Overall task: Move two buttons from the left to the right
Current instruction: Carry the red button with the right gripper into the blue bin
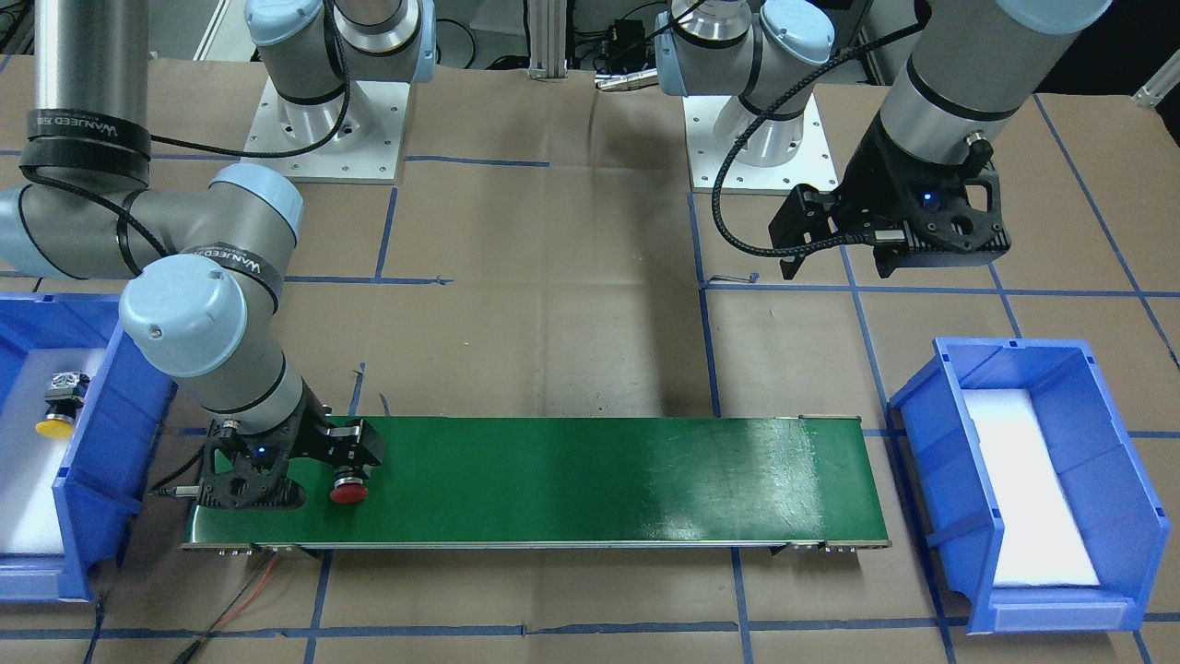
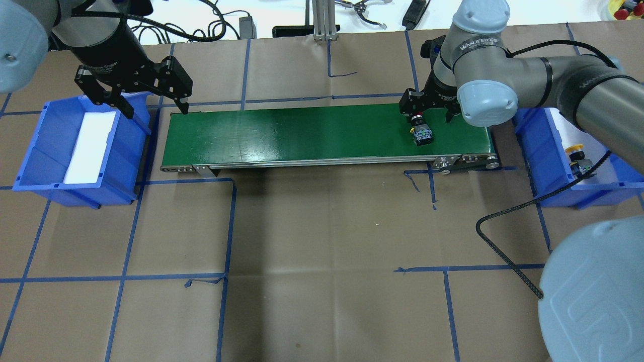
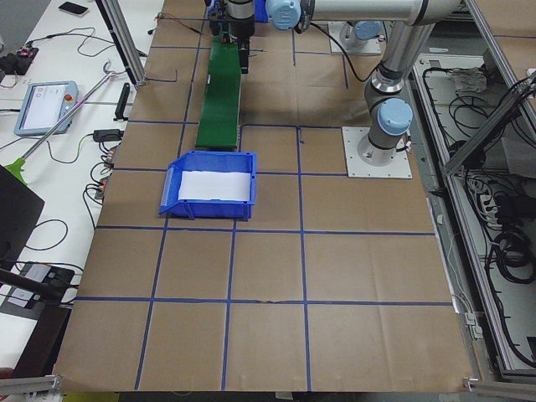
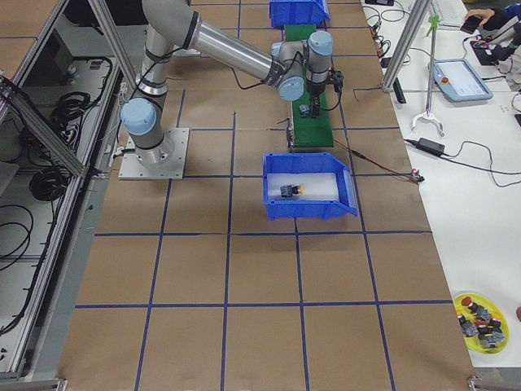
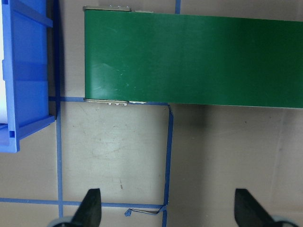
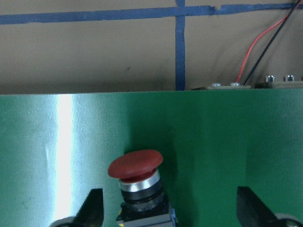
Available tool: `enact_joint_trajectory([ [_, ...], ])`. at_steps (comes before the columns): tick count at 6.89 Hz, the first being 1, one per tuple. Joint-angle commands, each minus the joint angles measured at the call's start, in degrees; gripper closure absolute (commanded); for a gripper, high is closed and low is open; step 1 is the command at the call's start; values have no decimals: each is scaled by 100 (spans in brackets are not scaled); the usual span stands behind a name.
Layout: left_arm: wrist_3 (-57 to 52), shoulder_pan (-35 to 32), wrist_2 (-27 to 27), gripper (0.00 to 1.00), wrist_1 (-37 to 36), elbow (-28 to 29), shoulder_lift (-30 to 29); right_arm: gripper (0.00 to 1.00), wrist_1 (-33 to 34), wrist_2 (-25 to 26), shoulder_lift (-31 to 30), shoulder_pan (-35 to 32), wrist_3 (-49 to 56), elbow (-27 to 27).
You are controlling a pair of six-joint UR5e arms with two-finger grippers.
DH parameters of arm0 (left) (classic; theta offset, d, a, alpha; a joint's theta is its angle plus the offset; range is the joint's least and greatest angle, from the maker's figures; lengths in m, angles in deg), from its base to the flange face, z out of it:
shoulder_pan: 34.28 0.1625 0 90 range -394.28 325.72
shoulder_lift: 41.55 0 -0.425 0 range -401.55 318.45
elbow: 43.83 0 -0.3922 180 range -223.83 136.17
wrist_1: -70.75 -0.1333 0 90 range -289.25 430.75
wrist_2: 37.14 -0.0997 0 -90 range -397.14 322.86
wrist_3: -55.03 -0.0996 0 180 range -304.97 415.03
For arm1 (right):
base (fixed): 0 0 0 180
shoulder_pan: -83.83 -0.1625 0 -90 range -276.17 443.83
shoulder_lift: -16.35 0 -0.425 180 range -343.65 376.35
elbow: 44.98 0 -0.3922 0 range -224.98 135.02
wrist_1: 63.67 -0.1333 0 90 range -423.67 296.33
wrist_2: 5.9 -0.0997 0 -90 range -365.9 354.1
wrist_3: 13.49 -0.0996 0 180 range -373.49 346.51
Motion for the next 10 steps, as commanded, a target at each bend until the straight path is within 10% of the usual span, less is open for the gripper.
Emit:
enact_joint_trajectory([
  [1, 0, 0, 0, 0, -1, 1, -6, 14, 1, 68, 179, 9, 44, -5],
  [3, 9, 0, 9, 0, -1, 1, -6, 41, -95, 112, 189, 18, 106, 4],
  [5, 9, 0, 0, 0, -10, 1, -6, 90, -671, 357, 110, 44, 254, 48],
  [10, 0, 0, 0, 0, -10, 1, 3, 96, -2203, 393, -751, 1077, 1207, 1126],
])
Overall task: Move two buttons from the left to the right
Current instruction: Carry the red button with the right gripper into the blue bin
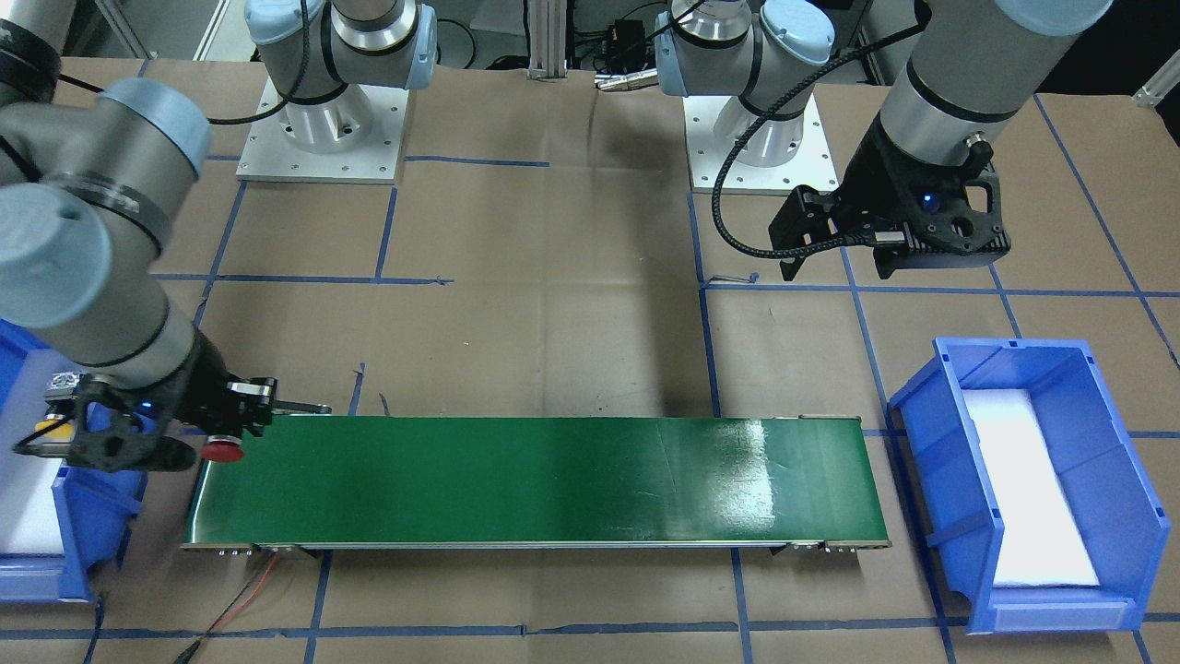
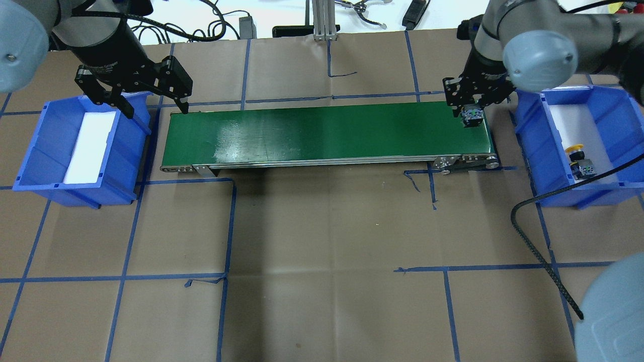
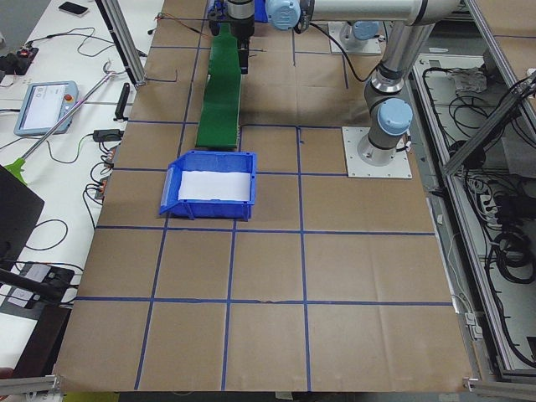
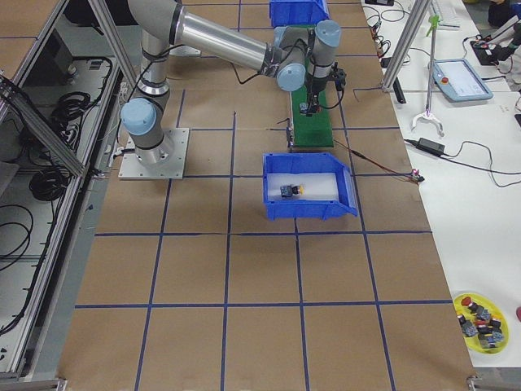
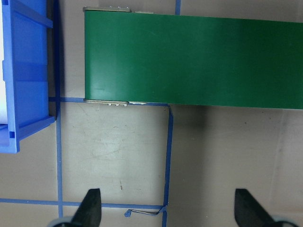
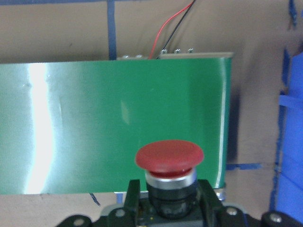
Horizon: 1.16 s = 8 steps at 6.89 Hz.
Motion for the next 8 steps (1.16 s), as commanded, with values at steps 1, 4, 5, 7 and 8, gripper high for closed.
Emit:
enact_joint_trajectory([
  [1, 2, 0, 0, 0, 0, 0, 2, 96, -430, -5, -35, 921, 1210, 643],
  [4, 2, 9, 0, 0, 0, 0, 2, 96, 286, -110, 438, 1969, 2400, 856],
  [5, 2, 0, 0, 0, 0, 0, 2, 96, 412, -119, 684, 2041, 2578, 848],
  [7, 2, 0, 0, 0, 0, 0, 2, 96, 552, -119, 1124, 2094, 2710, 804],
  [8, 2, 9, 0, 0, 0, 0, 2, 96, 806, -111, 1326, 2103, 2720, 760],
])
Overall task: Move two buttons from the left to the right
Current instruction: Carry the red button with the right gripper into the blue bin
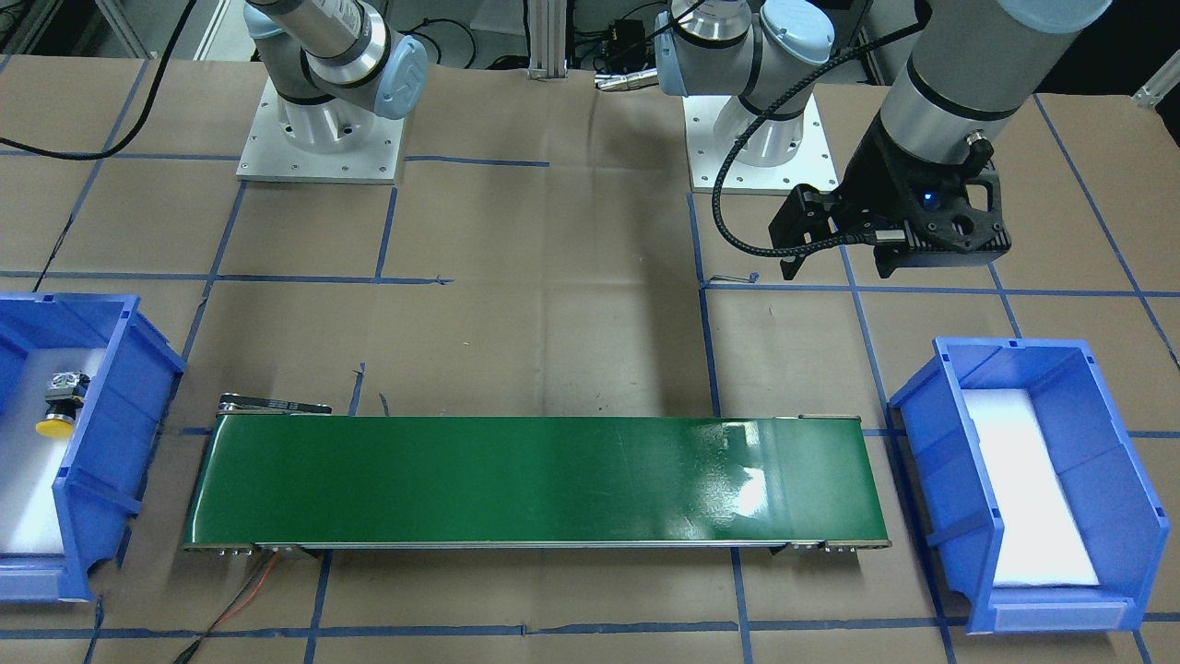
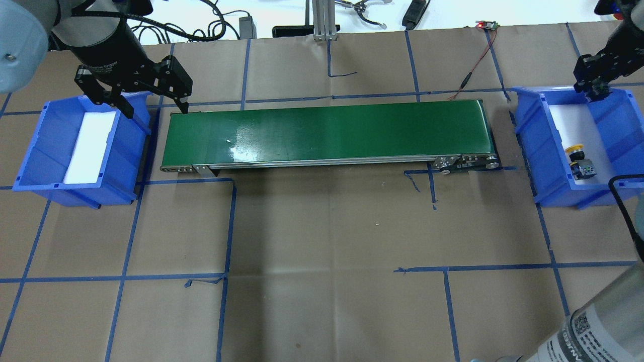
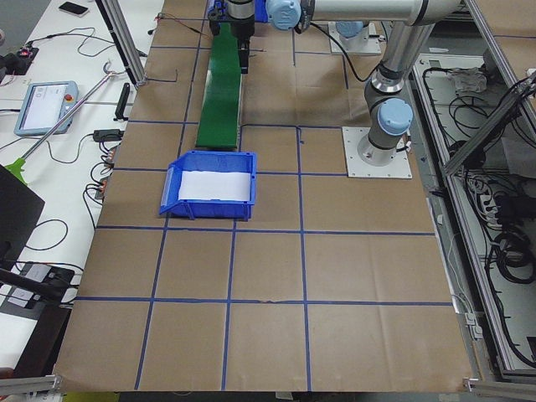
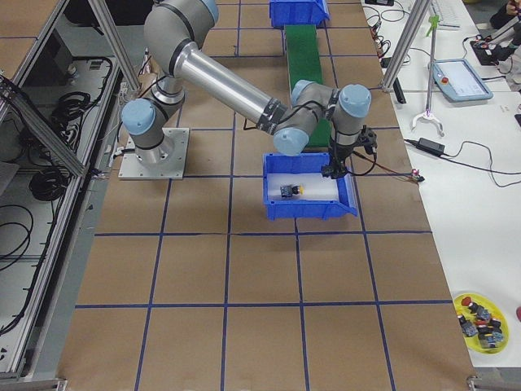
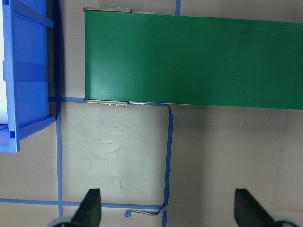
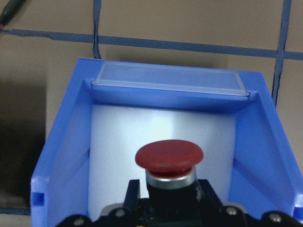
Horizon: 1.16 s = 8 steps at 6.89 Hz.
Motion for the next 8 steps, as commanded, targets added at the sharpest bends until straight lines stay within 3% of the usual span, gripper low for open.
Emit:
enact_joint_trajectory([
  [1, 0, 7, 0, 0, 0, 0, 3, 96, 255, 21, 422, 19, 35, -66],
  [5, 0, -2, 0, 0, 0, 0, 3, 95, 255, 30, 547, 11, -70, -374],
  [6, 0, -2, 0, 0, 0, 0, 3, 83, 264, 39, 512, 19, -71, -383],
  [7, 0, 7, 0, 0, 0, 0, 3, 27, 290, 4, 503, 19, -88, -374],
  [8, 0, 7, 9, 0, 0, 0, 3, 6, 317, 4, 477, 11, -123, -374],
])
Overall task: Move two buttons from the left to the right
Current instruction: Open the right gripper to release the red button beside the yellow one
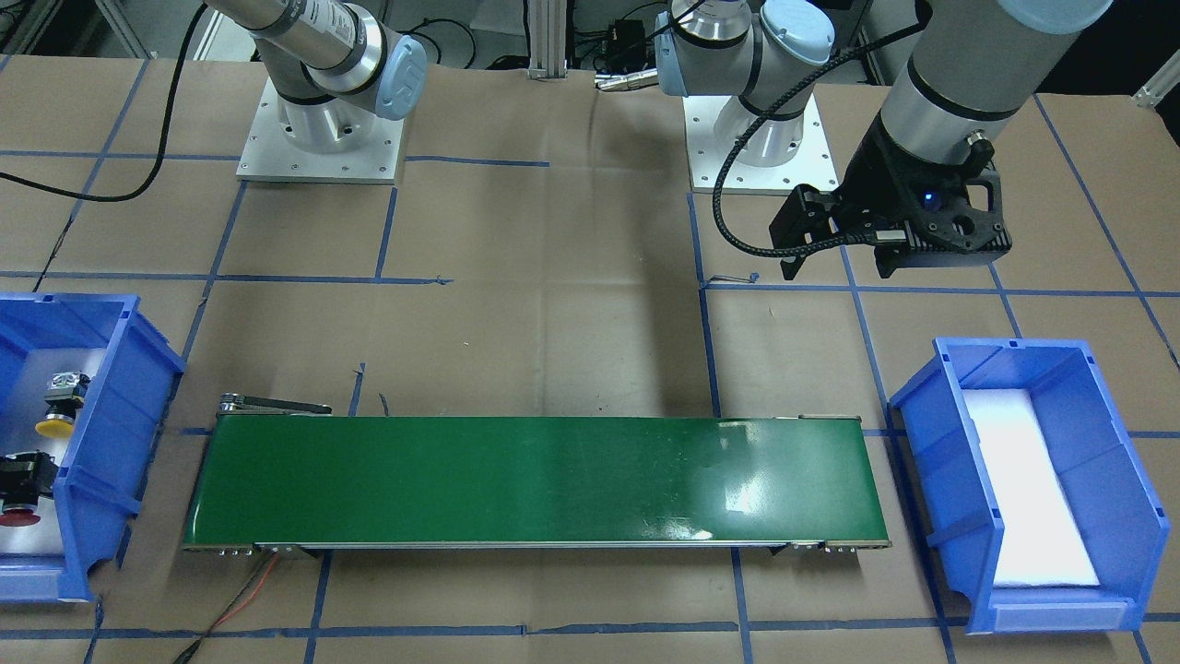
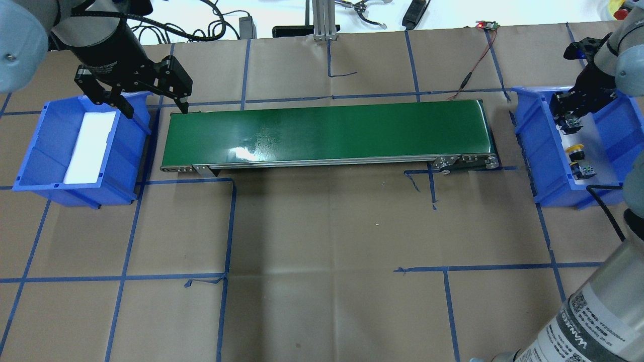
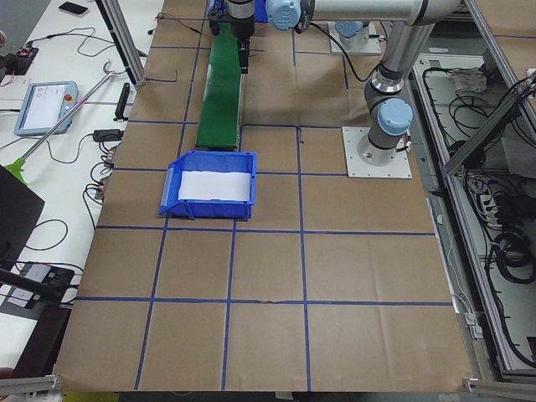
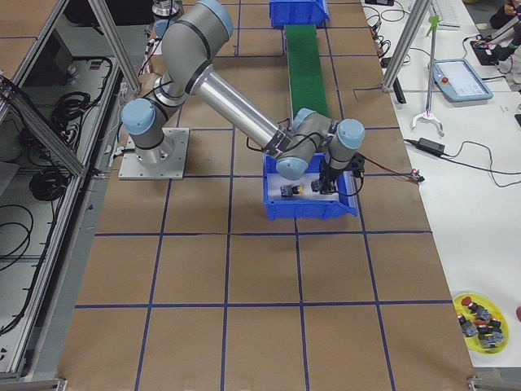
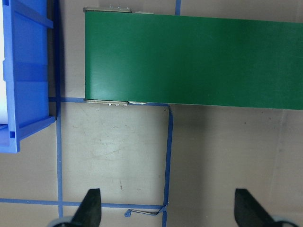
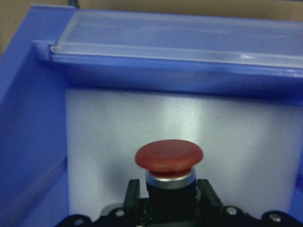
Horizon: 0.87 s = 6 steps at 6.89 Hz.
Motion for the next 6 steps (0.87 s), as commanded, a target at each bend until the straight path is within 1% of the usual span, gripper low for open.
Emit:
enact_joint_trajectory([
  [1, 0, -5, 7, 0, 0, 0, 0, 1, 22, -2, -53, -6, -60, -3],
  [2, 0, -5, 7, 0, 0, 0, 0, 1, 22, 15, -71, 2, -69, -3],
  [3, 0, 4, 7, 0, 0, 0, 0, 1, -13, 16, -219, 2, -139, 6],
  [4, 0, 4, 7, 0, 0, 0, 0, 1, -75, 33, -490, -15, -235, 32],
  [6, 0, -5, 7, 0, 0, 0, 0, 0, -110, 25, -1358, -85, -499, 59],
])
